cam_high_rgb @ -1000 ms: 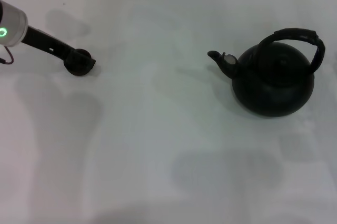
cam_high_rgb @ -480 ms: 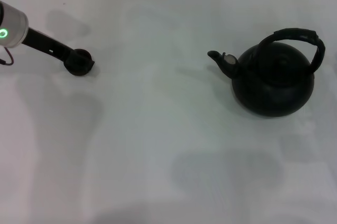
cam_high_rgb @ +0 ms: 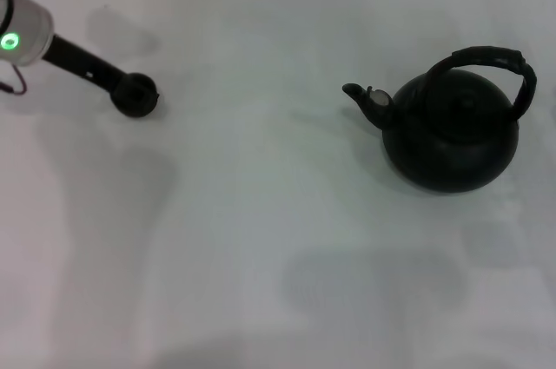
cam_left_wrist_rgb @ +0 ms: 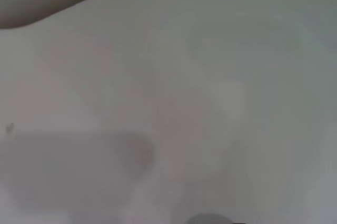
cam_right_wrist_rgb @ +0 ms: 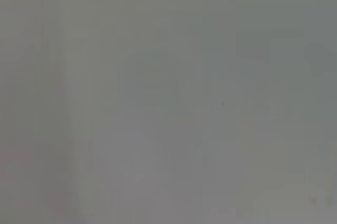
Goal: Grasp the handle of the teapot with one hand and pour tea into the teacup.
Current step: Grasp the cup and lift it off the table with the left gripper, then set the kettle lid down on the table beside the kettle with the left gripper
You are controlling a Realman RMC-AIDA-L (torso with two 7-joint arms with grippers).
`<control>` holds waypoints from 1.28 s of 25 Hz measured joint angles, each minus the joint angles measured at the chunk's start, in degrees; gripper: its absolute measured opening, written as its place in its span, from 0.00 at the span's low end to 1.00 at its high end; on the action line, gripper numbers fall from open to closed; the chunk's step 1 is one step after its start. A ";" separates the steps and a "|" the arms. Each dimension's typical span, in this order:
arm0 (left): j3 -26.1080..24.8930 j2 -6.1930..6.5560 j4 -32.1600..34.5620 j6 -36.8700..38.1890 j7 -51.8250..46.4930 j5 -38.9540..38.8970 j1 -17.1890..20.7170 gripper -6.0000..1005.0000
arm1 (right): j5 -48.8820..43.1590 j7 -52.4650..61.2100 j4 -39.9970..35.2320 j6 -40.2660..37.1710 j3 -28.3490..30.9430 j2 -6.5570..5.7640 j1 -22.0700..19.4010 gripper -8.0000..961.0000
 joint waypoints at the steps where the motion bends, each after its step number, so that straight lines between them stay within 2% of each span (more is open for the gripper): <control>1: 0.00 0.02 0.00 0.08 0.06 0.32 -0.54 0.68 | 0.00 0.00 0.00 0.00 0.00 0.00 0.00 0.77; 5: 0.00 -0.01 0.84 0.33 1.02 1.25 -4.27 0.68 | 0.00 0.00 0.00 -0.01 0.00 -0.08 0.02 0.77; 13: 0.01 -0.15 14.07 -2.37 2.70 2.09 -8.38 0.69 | 0.00 0.00 0.00 0.06 0.00 -0.09 0.32 0.77; 21: 0.00 -0.36 22.96 -6.35 2.23 6.69 -9.20 0.68 | 0.00 0.00 0.00 0.09 0.00 -0.08 0.63 0.77; 32: -0.10 -0.40 25.46 -6.76 1.55 8.53 -8.49 0.68 | 0.00 0.00 -0.06 0.20 0.00 -0.08 0.99 0.77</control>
